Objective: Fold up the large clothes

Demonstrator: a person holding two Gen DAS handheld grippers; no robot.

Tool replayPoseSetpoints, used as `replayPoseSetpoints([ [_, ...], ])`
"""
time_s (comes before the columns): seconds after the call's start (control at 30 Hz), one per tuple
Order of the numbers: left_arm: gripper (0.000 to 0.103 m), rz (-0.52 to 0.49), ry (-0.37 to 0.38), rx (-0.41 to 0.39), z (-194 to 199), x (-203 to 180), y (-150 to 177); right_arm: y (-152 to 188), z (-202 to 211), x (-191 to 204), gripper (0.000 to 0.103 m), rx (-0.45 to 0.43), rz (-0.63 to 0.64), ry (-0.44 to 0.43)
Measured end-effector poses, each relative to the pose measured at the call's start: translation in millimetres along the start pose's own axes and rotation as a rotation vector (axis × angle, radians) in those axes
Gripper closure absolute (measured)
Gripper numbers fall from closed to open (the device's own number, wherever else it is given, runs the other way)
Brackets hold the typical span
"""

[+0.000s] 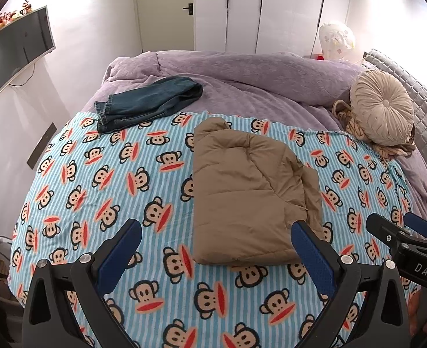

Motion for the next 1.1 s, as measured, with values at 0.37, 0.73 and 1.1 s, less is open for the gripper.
replayPoseSetpoints([
  [0.37, 0.0, -0.004, 0.001, 0.0, 0.2, 0.0, 0.3, 1.0, 0.0, 0.1, 0.0, 0.002, -0.002, -0.002],
  [0.73, 0.0, -0.003, 0.001, 0.002, -0.3, -0.1, 0.0, 0.4, -0.9, -0.1, 0.0, 0.003, -0.001, -0.002],
  [1.1, 0.0, -0.006, 0.001, 0.004, -1.0, 0.4, 0.6, 3.4, -0.7, 2.2, 0.0, 0.005, -0.004, -0.005],
])
Point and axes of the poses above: each gripper's, at about its wrist camera, not at the fingertips, and z roughly against the way its jaws point, x to its left, y to its underside, the point moved 1 cm from there along -z, roughly the way its jaws point, and after that the axes turned 8 degrees about -x, right-handed, at the moved point
